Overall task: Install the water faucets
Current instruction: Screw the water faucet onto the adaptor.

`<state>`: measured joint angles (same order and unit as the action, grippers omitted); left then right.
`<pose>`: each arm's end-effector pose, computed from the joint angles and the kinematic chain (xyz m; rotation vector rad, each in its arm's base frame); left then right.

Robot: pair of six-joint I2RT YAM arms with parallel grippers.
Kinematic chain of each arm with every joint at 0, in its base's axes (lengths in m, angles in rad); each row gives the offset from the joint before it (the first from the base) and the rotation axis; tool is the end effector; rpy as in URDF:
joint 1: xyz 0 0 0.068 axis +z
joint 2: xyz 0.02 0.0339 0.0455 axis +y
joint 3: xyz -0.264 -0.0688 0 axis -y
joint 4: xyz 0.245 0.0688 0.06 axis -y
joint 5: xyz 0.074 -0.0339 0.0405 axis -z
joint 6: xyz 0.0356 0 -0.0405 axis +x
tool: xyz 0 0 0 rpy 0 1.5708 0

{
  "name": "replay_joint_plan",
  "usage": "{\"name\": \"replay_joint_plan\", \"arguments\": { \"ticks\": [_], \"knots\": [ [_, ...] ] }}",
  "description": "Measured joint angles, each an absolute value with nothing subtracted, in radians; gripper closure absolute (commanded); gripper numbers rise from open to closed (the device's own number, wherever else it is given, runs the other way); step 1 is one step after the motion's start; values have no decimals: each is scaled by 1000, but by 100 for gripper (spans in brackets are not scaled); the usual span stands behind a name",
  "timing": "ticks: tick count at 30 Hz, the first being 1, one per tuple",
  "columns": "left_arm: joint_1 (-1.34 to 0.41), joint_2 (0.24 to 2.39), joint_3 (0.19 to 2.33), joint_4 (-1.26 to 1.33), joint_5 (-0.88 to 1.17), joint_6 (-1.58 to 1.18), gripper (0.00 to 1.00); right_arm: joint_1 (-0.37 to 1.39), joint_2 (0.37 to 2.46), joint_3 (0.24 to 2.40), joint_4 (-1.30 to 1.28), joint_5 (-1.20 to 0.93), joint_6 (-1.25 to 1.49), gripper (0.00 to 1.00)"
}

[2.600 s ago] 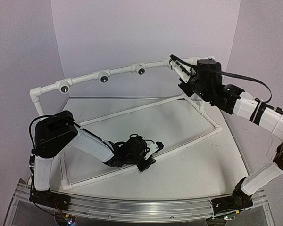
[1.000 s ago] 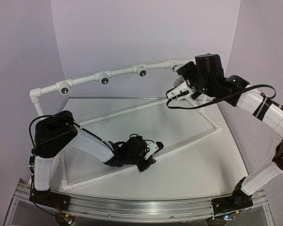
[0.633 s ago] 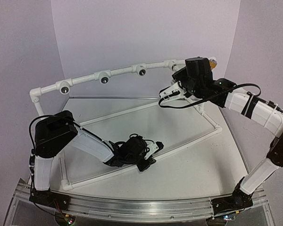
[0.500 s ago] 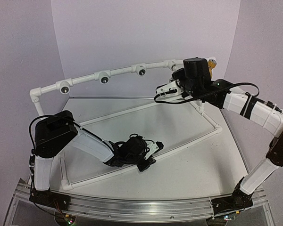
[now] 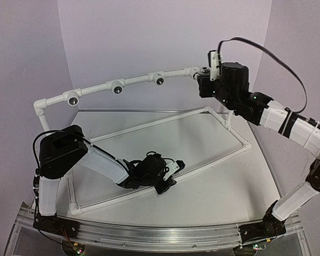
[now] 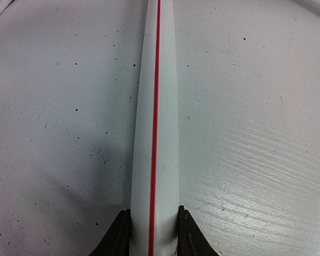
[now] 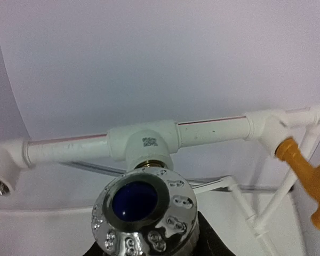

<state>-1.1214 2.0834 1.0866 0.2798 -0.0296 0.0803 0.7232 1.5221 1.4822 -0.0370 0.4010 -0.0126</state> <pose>0.1815 -0.3738 0.0984 1.3098 1.9388 -0.4993 0.2797 0.2284 0.4192 -0.2977 1.6187 0.2128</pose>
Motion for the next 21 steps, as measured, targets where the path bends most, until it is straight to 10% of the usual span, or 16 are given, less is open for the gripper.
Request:
{"name": "replay_joint_plan", "arguments": {
  "ticks": [6, 8, 13, 21],
  "knots": [
    [-1121, 2084, 1089, 279, -29, 80, 100, 644, 1462, 1242, 365, 254, 865, 23],
    [-1120, 2085, 1090, 278, -28, 80, 100, 636, 1449, 1170, 466, 233, 987, 13],
    [-1120, 2088, 1093, 279, -27, 78, 100, 636, 1292, 1079, 327, 148, 802, 6],
    [-1120, 2088, 1093, 279, -27, 78, 100, 638, 1096, 1271, -197, 39, -383, 4]
  ]
}}
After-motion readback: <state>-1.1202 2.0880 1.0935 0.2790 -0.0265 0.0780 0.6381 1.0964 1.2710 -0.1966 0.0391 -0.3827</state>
